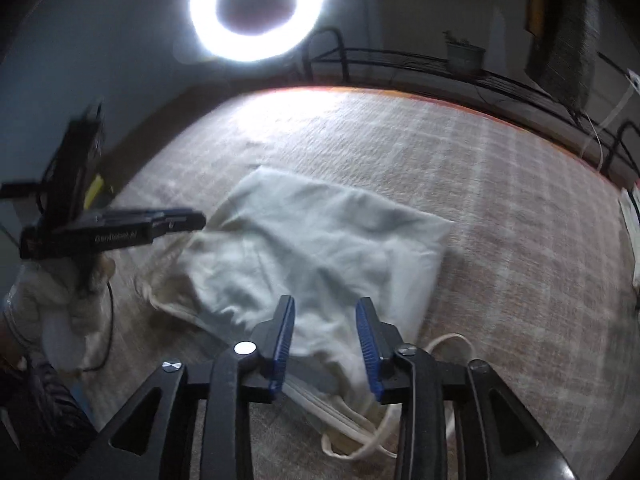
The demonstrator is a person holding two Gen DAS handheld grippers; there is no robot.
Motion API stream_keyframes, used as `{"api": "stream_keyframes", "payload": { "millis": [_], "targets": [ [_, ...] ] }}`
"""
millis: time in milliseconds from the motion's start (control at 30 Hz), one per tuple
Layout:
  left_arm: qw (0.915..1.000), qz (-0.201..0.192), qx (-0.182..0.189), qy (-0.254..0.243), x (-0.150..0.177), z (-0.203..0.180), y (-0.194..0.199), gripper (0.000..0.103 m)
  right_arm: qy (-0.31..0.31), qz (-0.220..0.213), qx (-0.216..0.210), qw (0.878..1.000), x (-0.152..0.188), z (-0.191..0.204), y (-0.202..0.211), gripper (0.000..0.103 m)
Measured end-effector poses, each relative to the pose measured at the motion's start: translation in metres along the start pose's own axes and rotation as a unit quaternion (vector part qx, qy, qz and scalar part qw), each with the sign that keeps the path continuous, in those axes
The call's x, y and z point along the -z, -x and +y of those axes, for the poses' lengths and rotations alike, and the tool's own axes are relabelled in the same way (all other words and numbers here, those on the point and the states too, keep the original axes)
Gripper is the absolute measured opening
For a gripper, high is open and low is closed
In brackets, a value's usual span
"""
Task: Fold small clothes
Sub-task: 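Grasp the folded tank top edge with both grippers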
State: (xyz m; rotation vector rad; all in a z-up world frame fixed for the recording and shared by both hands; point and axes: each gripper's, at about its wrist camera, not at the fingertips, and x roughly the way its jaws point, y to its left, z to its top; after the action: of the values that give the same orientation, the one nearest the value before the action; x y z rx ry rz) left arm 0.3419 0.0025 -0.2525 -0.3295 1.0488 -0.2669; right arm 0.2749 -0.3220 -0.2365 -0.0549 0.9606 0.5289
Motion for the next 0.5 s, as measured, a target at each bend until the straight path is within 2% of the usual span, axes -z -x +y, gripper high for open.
{"api": "stream_keyframes", "payload": {
  "millis": [133, 233, 367, 500],
  "targets": [
    [0.9976, 0.019, 0.048, 0.046, 0.000, 0.016, 0.002, 0.040, -0.099, 0.000, -0.022, 0.995, 0.003, -0.045, 0.001, 0.039],
    [0.9937, 0.036, 0.072, 0.078, 0.001, 0.023, -0.005, 0.040, -0.150, 0.013, -0.044, 0.988, 0.010, -0.071, -0.006, 0.038],
    [0.9891, 0.052, 0.092, 0.102, 0.003, 0.027, -0.009, 0.040, -0.190, 0.020, -0.070, 0.979, 0.013, -0.087, -0.013, 0.037],
    [0.9886, 0.065, 0.096, 0.096, 0.003, 0.023, -0.015, 0.040, -0.216, 0.025, -0.079, 0.973, 0.014, -0.100, -0.020, 0.037]
  ]
}}
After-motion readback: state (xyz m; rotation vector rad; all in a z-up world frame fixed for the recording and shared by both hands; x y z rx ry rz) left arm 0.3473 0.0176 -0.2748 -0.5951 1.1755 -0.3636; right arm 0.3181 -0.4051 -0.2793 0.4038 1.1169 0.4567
